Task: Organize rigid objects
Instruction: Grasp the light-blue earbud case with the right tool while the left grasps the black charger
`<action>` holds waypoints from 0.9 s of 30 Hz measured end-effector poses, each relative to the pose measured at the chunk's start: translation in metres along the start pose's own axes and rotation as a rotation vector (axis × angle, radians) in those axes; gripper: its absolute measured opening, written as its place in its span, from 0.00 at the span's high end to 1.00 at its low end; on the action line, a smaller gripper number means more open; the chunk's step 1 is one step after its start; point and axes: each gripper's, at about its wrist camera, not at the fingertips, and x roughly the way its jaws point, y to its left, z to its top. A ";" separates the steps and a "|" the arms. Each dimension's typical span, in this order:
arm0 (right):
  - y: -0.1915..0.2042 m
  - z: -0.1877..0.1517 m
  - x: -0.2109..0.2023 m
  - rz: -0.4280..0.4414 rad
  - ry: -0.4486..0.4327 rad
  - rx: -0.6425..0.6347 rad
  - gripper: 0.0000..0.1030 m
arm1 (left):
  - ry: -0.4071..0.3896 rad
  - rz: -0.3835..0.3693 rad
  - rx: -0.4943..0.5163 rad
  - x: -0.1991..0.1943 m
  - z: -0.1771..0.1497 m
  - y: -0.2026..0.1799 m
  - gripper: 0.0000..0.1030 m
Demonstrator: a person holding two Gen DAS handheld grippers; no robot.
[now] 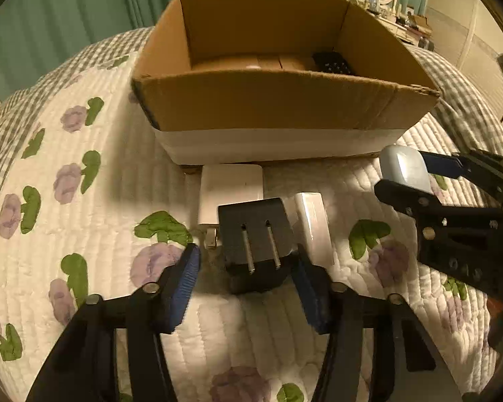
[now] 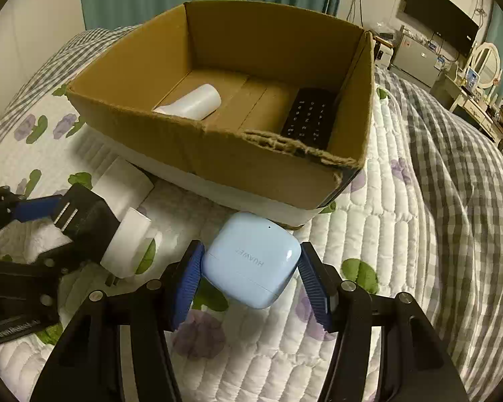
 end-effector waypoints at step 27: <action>0.020 0.044 -0.168 -0.074 -0.204 -0.051 0.44 | -0.289 -0.024 0.032 -0.159 0.031 0.004 0.62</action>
